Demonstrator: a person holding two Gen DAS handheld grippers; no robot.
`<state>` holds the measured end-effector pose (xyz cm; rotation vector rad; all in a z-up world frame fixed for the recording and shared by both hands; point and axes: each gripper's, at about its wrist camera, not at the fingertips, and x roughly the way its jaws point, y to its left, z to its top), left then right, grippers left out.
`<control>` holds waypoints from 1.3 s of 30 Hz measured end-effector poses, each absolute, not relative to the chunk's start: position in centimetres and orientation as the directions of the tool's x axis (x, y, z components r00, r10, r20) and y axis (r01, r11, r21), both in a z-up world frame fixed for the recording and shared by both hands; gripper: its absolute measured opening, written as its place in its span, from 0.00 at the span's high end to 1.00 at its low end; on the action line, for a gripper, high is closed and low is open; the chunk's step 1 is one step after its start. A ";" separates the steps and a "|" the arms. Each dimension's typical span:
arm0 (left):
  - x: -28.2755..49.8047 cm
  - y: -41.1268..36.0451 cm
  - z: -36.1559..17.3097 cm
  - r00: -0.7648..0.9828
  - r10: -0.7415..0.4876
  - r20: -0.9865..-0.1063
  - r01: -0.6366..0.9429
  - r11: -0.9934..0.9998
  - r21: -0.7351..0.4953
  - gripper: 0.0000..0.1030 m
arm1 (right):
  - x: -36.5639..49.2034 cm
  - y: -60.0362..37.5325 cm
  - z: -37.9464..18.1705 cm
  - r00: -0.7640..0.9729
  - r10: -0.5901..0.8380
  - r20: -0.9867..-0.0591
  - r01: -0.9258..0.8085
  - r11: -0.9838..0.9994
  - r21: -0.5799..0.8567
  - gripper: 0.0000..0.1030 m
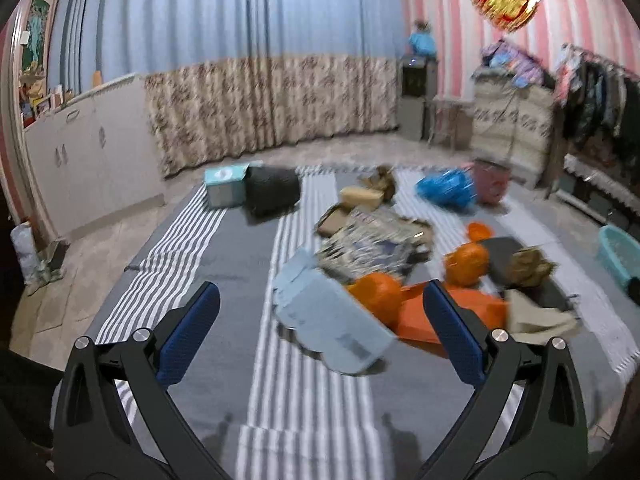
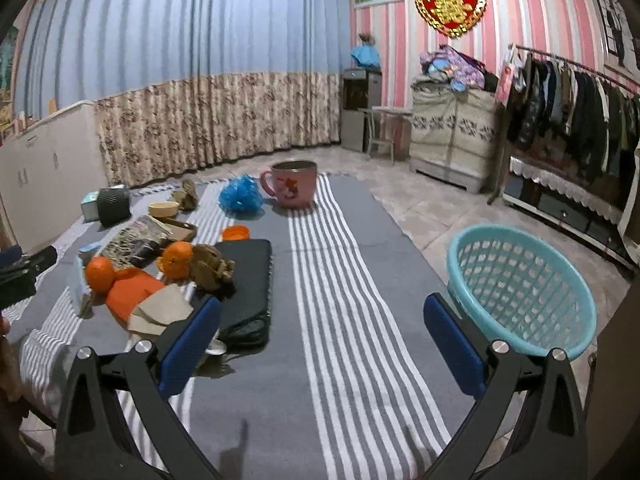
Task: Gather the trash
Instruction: 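Reach the left tool to the blue strip by the white paper and grasp it, then grasp the brown crumpled wrapper on the black case with the right tool while the left holds the strip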
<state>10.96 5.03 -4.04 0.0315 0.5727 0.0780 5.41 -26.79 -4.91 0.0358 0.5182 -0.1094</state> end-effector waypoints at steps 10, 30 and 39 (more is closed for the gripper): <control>15.9 6.9 -5.0 0.787 0.121 -0.606 -0.117 0.992 0.046 0.07 | 9.0 -27.1 -5.2 0.827 -0.124 -0.548 0.153 0.988 0.008 0.04; 17.8 9.1 -8.2 0.652 0.014 -0.758 -0.057 0.998 -0.031 0.80 | 11.5 -26.3 -6.1 0.784 -0.107 -0.612 0.124 0.992 -0.015 0.04; 17.3 8.7 -5.6 0.722 0.036 -0.691 -0.025 0.999 0.025 0.92 | 12.8 -23.4 -5.4 0.784 -0.046 -0.619 0.035 0.999 -0.029 0.04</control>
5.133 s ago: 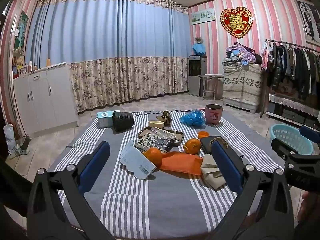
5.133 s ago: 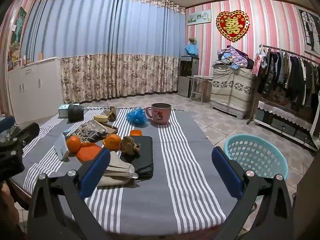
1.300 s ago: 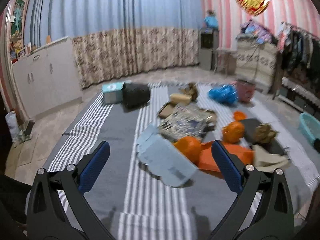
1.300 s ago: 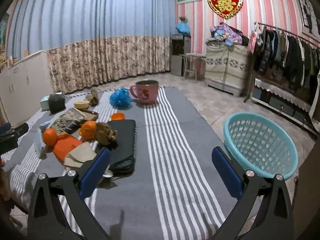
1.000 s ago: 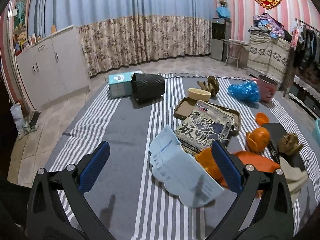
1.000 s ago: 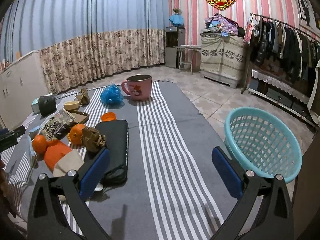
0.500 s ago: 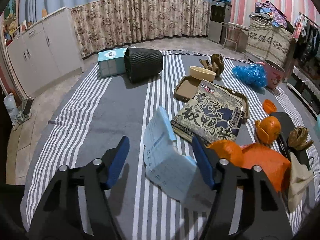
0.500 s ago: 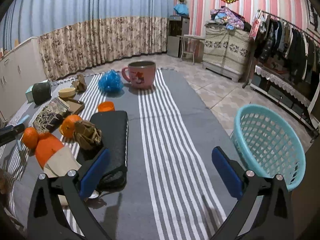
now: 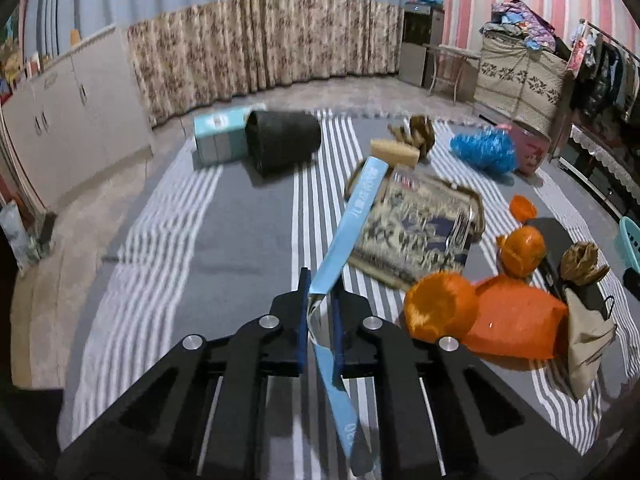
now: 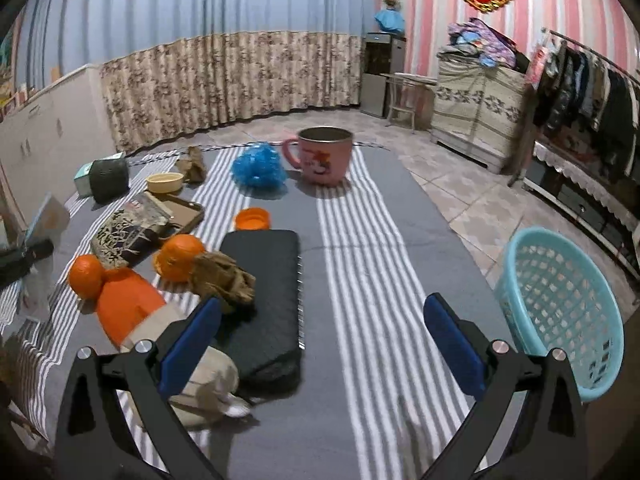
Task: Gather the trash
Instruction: 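Grasp the brown crumpled wrapper on the black case with the right tool while the left holds the strip, then carry both items over the blue basket while the left tool opens to drop the strip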
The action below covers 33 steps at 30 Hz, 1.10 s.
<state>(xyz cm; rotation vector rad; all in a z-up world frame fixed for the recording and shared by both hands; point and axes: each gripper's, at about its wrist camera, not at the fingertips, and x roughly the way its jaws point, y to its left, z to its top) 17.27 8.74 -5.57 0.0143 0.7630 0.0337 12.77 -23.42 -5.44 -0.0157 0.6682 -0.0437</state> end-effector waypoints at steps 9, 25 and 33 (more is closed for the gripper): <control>17.4 10.3 -3.0 0.768 0.094 -0.634 -0.052 0.995 0.084 0.92 | 16.0 -19.6 -6.4 0.745 -0.004 -0.667 -0.046 0.997 -0.058 0.22; 17.0 7.2 -0.7 0.797 0.081 -0.599 -0.022 0.994 0.105 0.92 | 14.6 -25.1 -3.1 0.774 0.062 -0.630 -0.071 0.997 0.012 0.62; 17.5 -2.0 1.2 0.817 -0.059 -0.574 0.126 0.989 0.076 0.92 | 10.3 -37.5 0.1 0.790 -0.148 -0.594 0.161 0.986 -0.032 0.61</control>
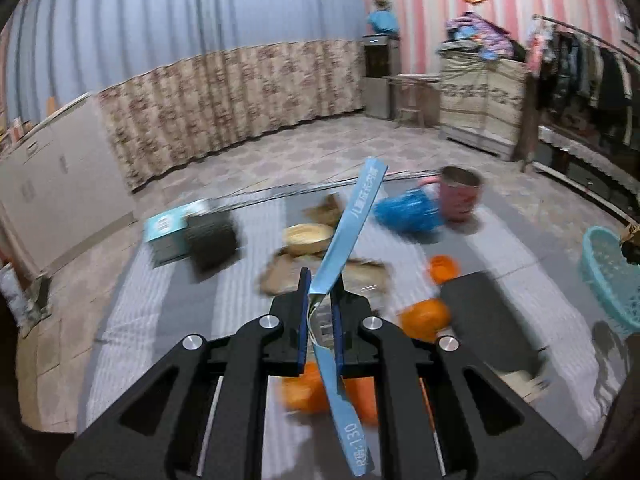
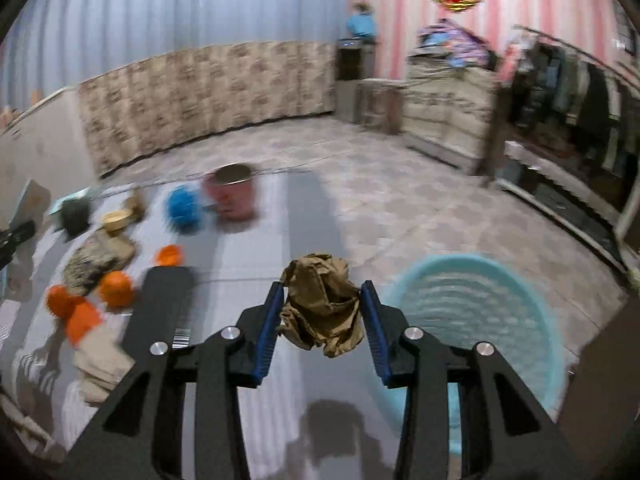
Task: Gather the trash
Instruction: 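Carry both items over the blue basket while the left tool opens to drop the strip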
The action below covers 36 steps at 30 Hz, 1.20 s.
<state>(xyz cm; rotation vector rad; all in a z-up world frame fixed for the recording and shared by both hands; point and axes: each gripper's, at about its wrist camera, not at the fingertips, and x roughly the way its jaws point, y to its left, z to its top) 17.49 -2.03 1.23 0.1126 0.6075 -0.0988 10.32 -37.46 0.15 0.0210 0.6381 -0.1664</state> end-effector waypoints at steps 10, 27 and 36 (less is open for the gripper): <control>15.8 -18.6 2.6 0.790 -0.308 -0.531 0.393 0.918 0.053 0.92 | 7.0 -49.3 -1.5 0.730 -0.367 -0.577 0.425 0.904 -0.038 0.61; 14.9 -38.5 -2.2 0.635 -0.511 -0.580 0.641 0.767 0.027 0.91 | 5.4 -56.4 -3.9 0.685 -0.429 -0.588 0.576 0.813 0.078 0.61; 16.8 -41.3 -2.3 0.649 -0.494 -0.579 0.636 0.770 0.056 0.42 | 5.9 -57.0 -4.7 0.703 -0.387 -0.597 0.557 0.821 0.124 0.61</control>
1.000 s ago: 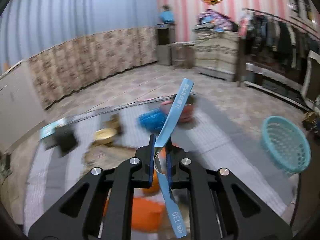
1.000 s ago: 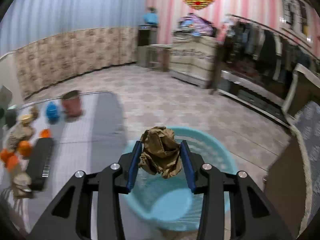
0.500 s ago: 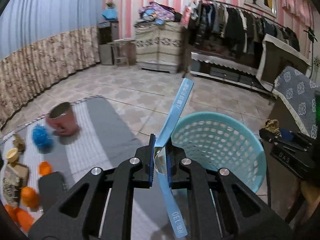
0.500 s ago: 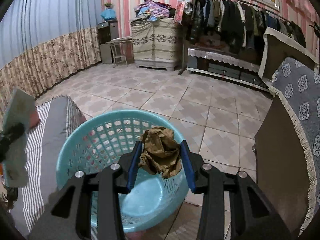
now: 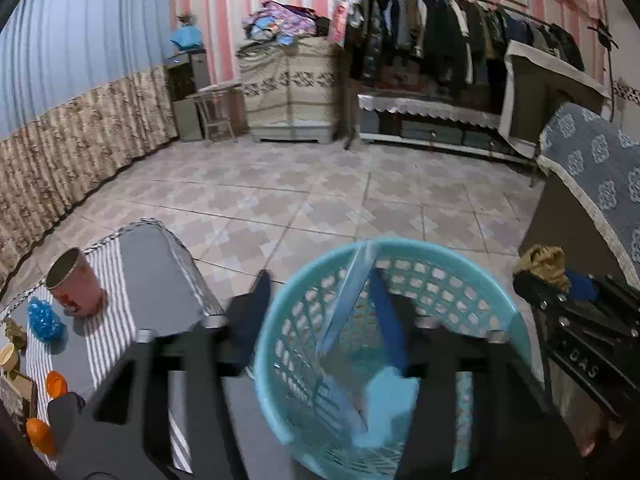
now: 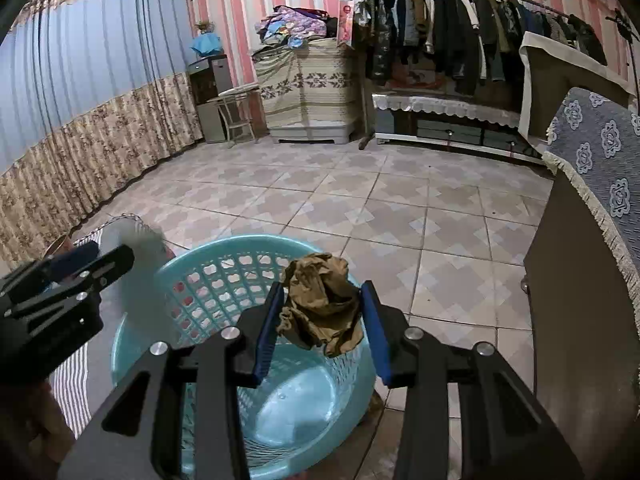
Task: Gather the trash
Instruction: 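Carry both items over the blue basket while the left tool opens to drop the strip, then open the right tool to drop the brown wrapper into the basket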
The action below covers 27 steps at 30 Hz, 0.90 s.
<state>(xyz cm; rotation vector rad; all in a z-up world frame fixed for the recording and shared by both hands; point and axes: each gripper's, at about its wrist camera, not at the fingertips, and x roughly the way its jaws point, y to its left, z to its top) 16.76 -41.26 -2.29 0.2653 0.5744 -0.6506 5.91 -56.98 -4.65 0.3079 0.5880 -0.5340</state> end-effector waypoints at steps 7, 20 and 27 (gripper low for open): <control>17.4 -37.8 -1.6 0.716 -0.418 -0.559 0.547 0.834 0.077 0.19 | 7.2 -55.4 -4.8 0.721 -0.353 -0.597 0.508 0.854 0.108 0.61; 17.3 -28.0 1.0 0.802 -0.315 -0.507 0.405 0.912 0.073 0.05 | 9.4 -53.9 -5.4 0.734 -0.333 -0.592 0.470 0.878 0.090 0.26; 17.1 -22.4 2.0 0.834 -0.251 -0.491 0.326 0.943 0.072 0.05 | 9.1 -53.2 -4.8 0.736 -0.361 -0.573 0.480 0.875 0.066 0.17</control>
